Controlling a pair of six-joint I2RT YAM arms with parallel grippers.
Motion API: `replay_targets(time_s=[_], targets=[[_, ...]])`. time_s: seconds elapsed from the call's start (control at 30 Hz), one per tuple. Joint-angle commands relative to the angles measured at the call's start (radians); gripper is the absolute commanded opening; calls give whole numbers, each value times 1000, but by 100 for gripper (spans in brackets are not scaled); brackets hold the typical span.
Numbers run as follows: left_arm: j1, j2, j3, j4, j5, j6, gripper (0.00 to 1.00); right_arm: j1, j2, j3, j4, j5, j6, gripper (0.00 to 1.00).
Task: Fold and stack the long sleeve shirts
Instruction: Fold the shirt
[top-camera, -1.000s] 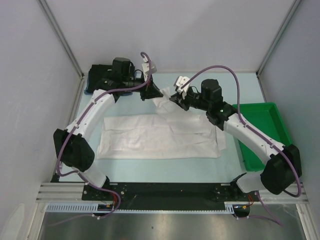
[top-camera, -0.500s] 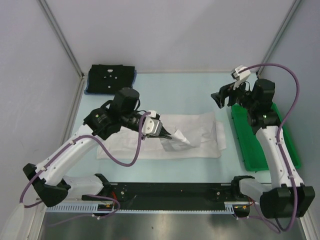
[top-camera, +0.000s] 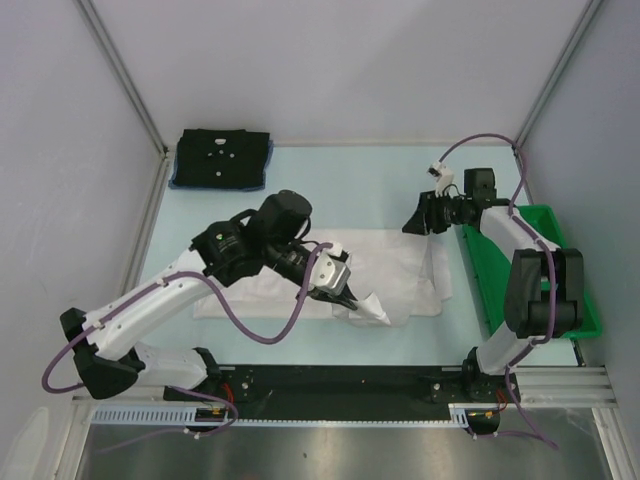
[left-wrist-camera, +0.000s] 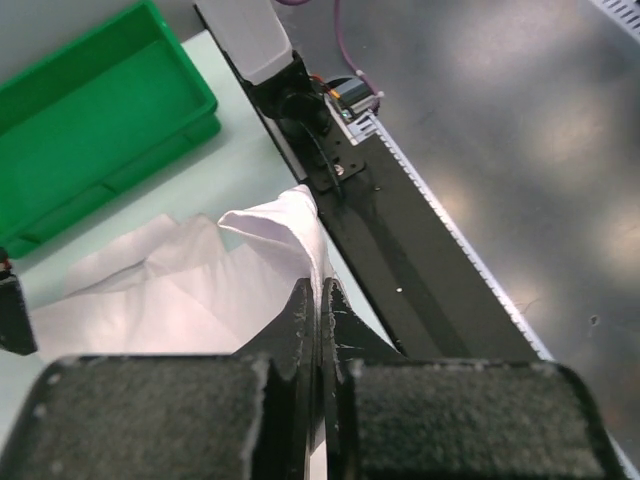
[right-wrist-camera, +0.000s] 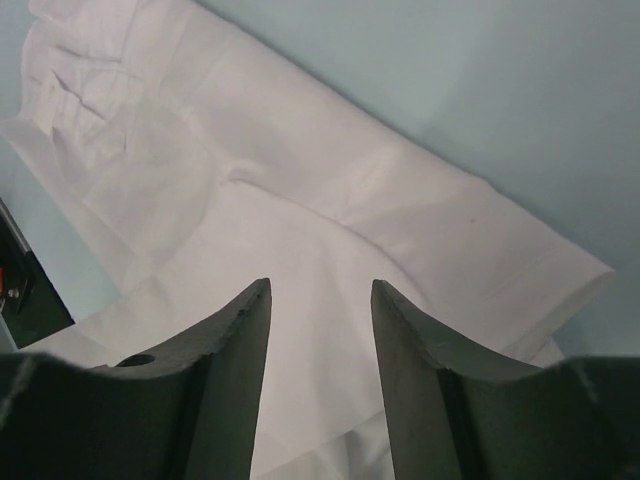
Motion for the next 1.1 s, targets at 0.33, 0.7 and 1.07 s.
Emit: replay_targets(time_s=[0.33,0.7,1.07], targets=[[49,-40,-93,-60,93,-34,0,-40,185,67,98,65,97,51],[357,-143,-350,245,103,-390,0,-33,275,118,-150,178,-35,49],[716,-160,-609,433,-153,-499,0,-32,270,127,-201,246,-78,48]])
